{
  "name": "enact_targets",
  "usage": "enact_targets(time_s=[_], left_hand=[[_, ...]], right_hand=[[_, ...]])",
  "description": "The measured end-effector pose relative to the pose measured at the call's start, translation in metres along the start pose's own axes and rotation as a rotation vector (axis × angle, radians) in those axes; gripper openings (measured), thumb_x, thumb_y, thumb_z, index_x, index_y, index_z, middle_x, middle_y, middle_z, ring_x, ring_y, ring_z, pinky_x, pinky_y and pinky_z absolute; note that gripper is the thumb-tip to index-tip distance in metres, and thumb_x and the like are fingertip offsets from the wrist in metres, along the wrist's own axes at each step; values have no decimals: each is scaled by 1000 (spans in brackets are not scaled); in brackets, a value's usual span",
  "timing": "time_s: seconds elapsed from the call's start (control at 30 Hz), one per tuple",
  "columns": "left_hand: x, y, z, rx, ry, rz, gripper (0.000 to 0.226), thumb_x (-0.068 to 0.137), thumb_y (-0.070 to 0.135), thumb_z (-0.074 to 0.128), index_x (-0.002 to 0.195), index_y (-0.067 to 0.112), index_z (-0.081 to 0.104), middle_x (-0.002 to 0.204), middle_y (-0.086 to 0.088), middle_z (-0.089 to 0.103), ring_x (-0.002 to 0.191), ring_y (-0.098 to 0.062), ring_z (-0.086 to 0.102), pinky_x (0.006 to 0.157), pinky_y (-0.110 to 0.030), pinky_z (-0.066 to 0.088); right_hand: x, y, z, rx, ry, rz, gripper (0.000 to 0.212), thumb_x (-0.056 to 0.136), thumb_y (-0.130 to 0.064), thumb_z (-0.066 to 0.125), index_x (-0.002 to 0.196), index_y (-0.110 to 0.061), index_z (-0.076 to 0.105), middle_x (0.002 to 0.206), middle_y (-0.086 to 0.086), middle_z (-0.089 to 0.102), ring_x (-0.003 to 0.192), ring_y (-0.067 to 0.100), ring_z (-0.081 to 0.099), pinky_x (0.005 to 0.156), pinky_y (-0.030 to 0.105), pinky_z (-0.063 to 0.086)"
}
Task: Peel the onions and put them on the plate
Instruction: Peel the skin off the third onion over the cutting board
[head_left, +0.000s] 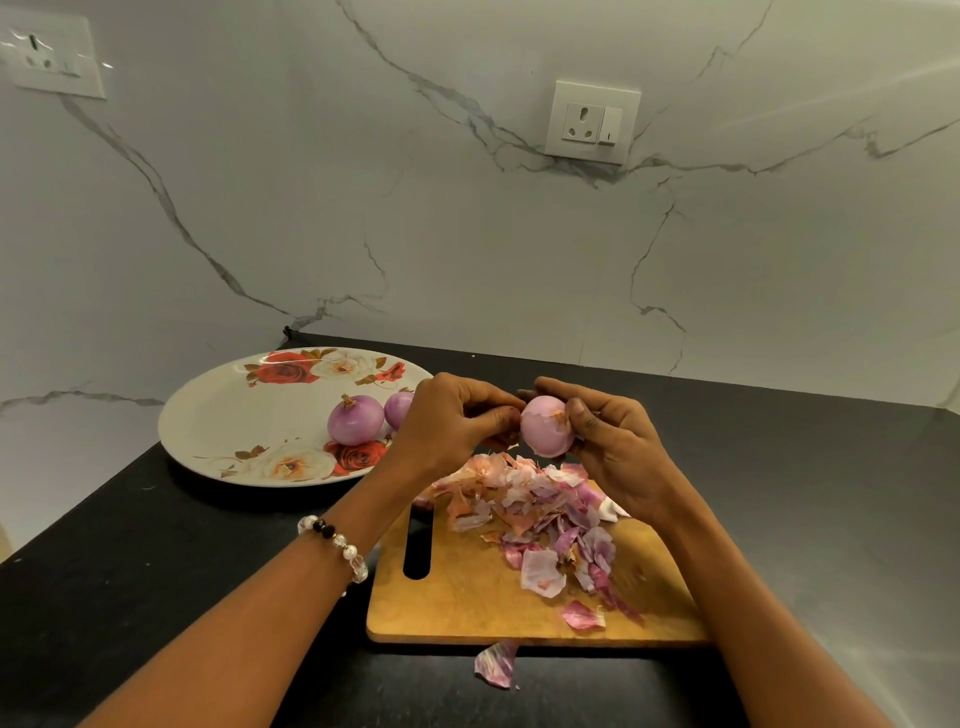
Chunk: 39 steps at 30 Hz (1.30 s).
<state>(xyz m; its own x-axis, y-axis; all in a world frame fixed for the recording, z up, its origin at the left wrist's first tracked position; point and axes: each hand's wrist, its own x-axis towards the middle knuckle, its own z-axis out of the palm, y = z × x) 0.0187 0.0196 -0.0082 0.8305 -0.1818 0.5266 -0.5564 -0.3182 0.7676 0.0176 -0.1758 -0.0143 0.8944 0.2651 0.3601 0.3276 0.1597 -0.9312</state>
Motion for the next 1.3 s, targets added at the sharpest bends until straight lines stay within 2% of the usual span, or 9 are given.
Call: enact_targets(time_s=[0.2, 0.3, 0.4, 0.57, 0.77, 0.9, 1.03, 1.17, 1.3], left_hand=[[-3, 0, 2, 143, -2, 168, 26, 87, 11, 66, 112, 12, 68, 97, 1, 71, 76, -7, 69, 70, -12, 53], [-4, 1, 3, 225, 8, 254, 26, 85, 8, 67, 111, 8, 69, 97, -3, 73, 79, -7, 67, 73, -5, 49], [-6, 2, 5, 249, 81, 255, 25, 82, 7, 71, 107, 7, 71, 96, -5, 73, 80, -4, 63, 73, -2, 46], [-6, 2, 8, 193, 197, 112, 19, 82, 10, 71, 101, 11, 73, 91, -2, 73, 73, -4, 63, 70, -8, 51], [-5, 3, 11, -69, 221, -96, 16, 86, 8, 66, 96, 17, 72, 89, 5, 70, 78, -8, 69, 67, -20, 57], [-4, 7, 14, -123, 240, -106, 15, 86, 7, 66, 94, 19, 69, 88, 5, 71, 76, -9, 70, 64, -23, 58], [-4, 10, 13, -108, 269, -101, 12, 86, 5, 64, 94, 13, 68, 84, 0, 70, 72, -8, 70, 61, -22, 58], [-5, 9, 12, 89, 212, 56, 11, 87, 13, 65, 94, 16, 72, 84, 3, 71, 71, -10, 68, 62, -18, 57], [-6, 5, 14, 253, 178, 281, 18, 85, 17, 67, 103, 15, 72, 87, 2, 74, 74, -8, 68, 69, -13, 55]], right_hand=[[0, 1, -1, -18, 19, 41, 33, 87, -24, 52, 113, -14, 68, 116, 5, 72, 114, 29, 64, 90, 31, 57], [-2, 1, -1, -9, -2, 61, 32, 87, -24, 52, 112, -14, 69, 112, 5, 73, 111, 29, 66, 86, 30, 58], [-3, 1, 1, -5, -8, 54, 32, 87, -24, 54, 114, -12, 69, 112, 6, 73, 111, 30, 66, 84, 29, 58], [-3, 1, 5, 29, -33, 17, 50, 75, -51, 75, 114, -20, 74, 122, 11, 69, 116, 33, 63, 88, 32, 58], [1, 2, 6, 206, -38, 14, 54, 73, -41, 80, 118, -12, 71, 125, 13, 67, 121, 33, 61, 90, 32, 56], [1, 1, 10, 278, 15, 9, 37, 74, -32, 70, 107, -17, 78, 118, 9, 71, 113, 29, 65, 84, 31, 57], [2, 0, 10, 311, 86, -25, 30, 78, -27, 61, 100, -18, 80, 112, 8, 73, 106, 26, 68, 78, 30, 59], [5, 0, 3, 308, 182, -42, 34, 86, -21, 52, 112, -7, 67, 112, 12, 70, 107, 30, 64, 76, 31, 60], [6, 1, 2, 231, 207, -57, 53, 68, -45, 78, 107, -11, 70, 106, 8, 72, 100, 26, 67, 71, 29, 60]])
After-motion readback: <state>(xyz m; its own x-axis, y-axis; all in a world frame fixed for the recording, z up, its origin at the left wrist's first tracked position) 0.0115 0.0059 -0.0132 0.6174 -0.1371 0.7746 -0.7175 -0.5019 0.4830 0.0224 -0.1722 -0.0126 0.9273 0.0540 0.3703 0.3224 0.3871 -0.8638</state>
